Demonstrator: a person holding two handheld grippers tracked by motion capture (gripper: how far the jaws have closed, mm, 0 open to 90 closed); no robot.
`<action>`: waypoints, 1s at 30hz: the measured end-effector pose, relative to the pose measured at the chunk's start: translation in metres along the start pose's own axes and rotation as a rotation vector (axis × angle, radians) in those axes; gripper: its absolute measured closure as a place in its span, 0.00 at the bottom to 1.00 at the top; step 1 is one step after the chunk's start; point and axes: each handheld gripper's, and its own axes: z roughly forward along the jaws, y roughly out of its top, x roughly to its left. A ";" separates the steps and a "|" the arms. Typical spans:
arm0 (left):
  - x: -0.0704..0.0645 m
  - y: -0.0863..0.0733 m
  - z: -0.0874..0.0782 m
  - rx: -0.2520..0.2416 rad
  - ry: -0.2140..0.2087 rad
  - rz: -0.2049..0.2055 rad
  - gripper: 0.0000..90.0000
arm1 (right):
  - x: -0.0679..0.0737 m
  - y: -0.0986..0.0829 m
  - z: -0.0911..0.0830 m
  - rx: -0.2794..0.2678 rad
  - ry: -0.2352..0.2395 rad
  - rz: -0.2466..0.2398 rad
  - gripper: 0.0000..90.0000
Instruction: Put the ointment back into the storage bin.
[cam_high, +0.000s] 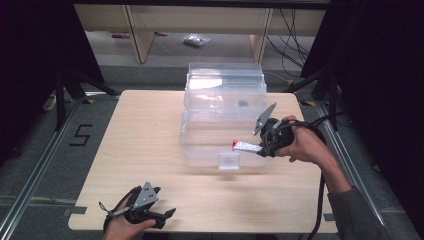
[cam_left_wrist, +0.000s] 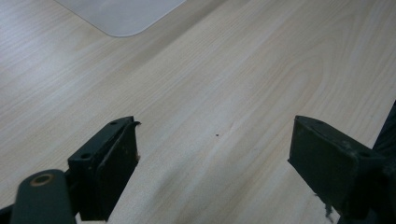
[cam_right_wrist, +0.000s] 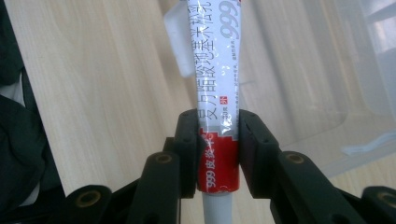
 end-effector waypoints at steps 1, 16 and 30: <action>0.000 0.000 0.000 0.000 0.000 0.000 0.17 | 0.000 0.000 0.000 0.000 0.000 0.000 0.79; 0.000 0.000 -0.001 0.005 0.000 0.002 0.17 | -0.043 0.013 0.020 0.052 0.013 0.014 0.79; 0.000 0.000 0.000 0.005 -0.015 0.000 0.17 | -0.065 0.010 0.045 0.069 0.036 0.012 0.79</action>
